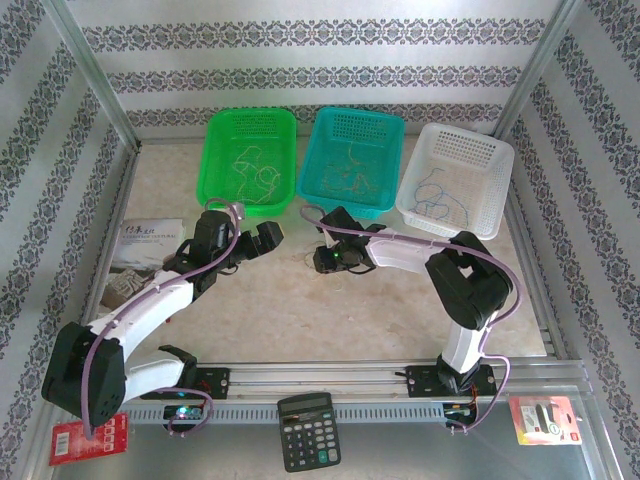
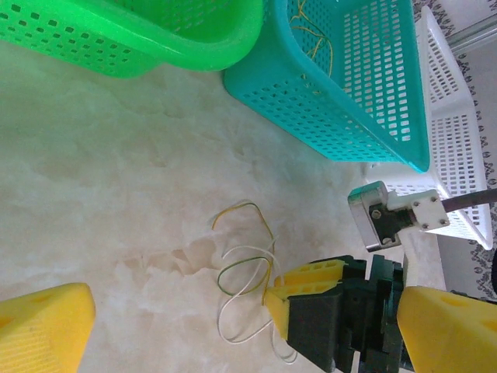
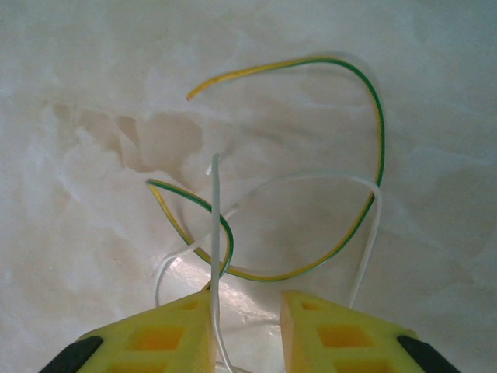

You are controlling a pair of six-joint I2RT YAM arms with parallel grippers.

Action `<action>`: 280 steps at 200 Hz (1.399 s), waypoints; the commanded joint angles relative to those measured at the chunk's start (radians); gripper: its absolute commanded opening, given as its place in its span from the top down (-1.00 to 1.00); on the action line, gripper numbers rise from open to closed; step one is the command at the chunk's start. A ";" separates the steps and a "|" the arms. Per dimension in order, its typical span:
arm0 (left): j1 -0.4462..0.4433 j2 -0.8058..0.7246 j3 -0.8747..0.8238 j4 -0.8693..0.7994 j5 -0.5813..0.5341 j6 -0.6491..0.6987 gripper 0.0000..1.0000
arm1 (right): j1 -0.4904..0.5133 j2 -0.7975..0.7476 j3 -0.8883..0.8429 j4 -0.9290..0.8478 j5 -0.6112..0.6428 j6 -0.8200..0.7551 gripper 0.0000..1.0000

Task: Untangle the cables

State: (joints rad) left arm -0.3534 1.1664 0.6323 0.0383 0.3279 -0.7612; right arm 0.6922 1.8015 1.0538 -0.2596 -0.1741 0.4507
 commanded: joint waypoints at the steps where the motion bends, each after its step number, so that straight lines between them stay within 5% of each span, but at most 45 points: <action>1: -0.012 0.001 0.018 0.040 -0.003 -0.012 -1.00 | 0.013 0.013 0.023 -0.018 -0.004 -0.018 0.47; 19: -0.013 0.003 0.017 0.043 0.000 -0.013 -1.00 | 0.012 0.022 0.023 -0.021 -0.010 -0.020 0.49; 53: -0.013 -0.003 0.022 0.039 0.003 -0.019 -1.00 | 0.008 -0.010 0.019 -0.031 -0.023 -0.024 1.00; 135: -0.013 -0.007 0.038 0.067 0.056 -0.037 -1.00 | -0.032 -0.333 -0.030 -0.063 -0.089 0.001 1.00; 186: -0.012 0.056 0.036 0.278 0.211 -0.176 -1.00 | -0.059 -0.422 -0.097 0.046 -0.142 0.010 1.00; 237: -0.077 0.127 0.075 0.438 0.260 -0.289 -0.59 | -0.067 -0.449 -0.126 0.092 -0.172 -0.009 1.00; 280: -0.125 0.159 0.083 0.478 0.233 -0.302 -0.44 | -0.073 -0.468 -0.144 0.149 -0.214 0.019 1.00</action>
State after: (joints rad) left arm -0.4583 1.3087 0.6926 0.4263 0.5545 -1.0298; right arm 0.6300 1.3674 0.9279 -0.1738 -0.3393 0.4492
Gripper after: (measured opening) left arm 0.733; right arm 0.056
